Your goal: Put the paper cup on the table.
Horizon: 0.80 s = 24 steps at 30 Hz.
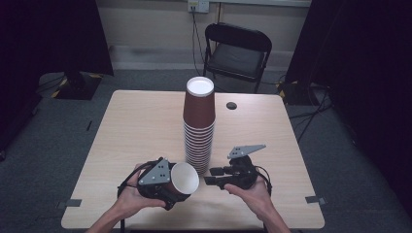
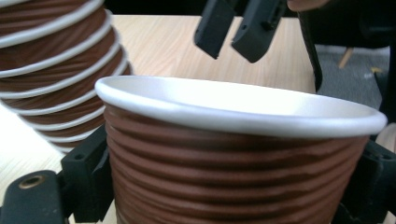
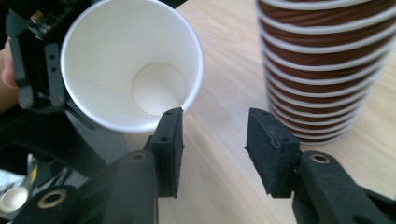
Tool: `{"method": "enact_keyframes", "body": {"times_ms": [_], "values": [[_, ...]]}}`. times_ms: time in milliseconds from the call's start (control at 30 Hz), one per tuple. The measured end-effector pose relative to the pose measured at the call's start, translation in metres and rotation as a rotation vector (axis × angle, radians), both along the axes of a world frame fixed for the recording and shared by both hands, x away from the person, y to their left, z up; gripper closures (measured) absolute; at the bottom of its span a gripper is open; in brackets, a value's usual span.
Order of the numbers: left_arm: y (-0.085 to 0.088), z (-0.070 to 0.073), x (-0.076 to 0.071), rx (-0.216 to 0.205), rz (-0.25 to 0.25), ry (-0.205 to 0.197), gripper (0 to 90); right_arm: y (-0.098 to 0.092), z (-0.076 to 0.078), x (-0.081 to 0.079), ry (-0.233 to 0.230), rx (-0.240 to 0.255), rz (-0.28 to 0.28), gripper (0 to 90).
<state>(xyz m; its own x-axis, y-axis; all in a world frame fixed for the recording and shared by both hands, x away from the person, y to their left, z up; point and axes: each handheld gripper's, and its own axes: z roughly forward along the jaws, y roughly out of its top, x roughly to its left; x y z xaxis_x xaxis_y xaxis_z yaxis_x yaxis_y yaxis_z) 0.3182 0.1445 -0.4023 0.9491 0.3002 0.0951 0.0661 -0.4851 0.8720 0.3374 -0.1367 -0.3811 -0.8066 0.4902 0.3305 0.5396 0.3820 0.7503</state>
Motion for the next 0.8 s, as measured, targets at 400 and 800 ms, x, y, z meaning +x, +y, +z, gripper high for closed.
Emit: {"method": "enact_keyframes", "body": {"times_ms": [400, 800], "values": [[0.021, 0.002, 0.014, -0.078, 0.093, 0.058, 10.0, -0.017, -0.005, -0.002, -0.055, 0.008, -0.051, 45.9], [0.041, 0.004, 0.026, -0.181, 0.205, 0.085, 10.0, -0.031, -0.01, 0.001, -0.111, 0.0, -0.141, 34.5]]}}
